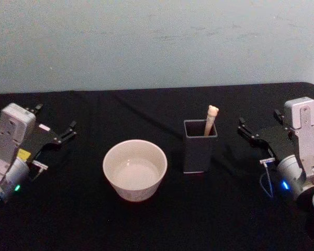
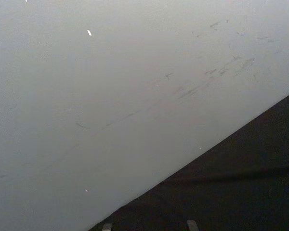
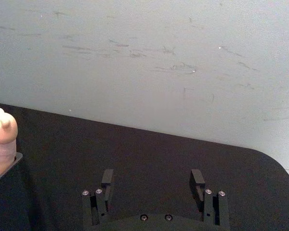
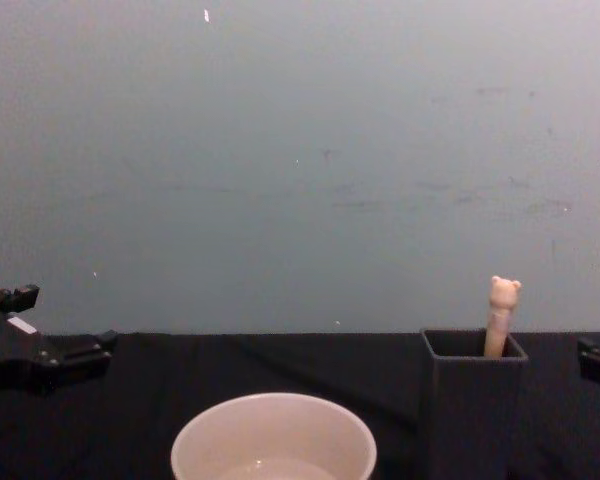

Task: Pick up the stirring spoon with one hand, stir inside the cup, then place it back in its original position.

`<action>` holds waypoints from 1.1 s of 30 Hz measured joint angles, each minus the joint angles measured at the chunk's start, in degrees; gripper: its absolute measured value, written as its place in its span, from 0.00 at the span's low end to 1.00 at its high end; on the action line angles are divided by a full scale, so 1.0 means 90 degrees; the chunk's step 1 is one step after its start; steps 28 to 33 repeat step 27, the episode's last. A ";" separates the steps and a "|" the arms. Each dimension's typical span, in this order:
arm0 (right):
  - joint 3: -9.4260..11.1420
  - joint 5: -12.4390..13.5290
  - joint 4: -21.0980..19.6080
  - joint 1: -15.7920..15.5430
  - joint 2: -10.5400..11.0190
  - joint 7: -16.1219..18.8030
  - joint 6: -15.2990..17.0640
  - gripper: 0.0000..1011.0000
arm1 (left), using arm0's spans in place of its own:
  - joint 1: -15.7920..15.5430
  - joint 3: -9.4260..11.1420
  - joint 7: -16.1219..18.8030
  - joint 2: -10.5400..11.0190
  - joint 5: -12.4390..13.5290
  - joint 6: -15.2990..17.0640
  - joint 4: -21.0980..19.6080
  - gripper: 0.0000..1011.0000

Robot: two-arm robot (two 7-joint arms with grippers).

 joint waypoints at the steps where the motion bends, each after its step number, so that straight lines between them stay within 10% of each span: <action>1: 0.0000 0.0000 0.0000 0.0000 0.0000 0.0000 0.0000 0.99 | 0.0000 0.0000 0.0000 0.0000 0.0000 0.0000 0.0000 0.99; 33: 0.0000 0.0000 0.0000 0.0000 0.0000 0.0000 0.0000 0.99 | 0.0000 0.0000 0.0000 0.0000 0.0000 0.0000 0.0000 0.99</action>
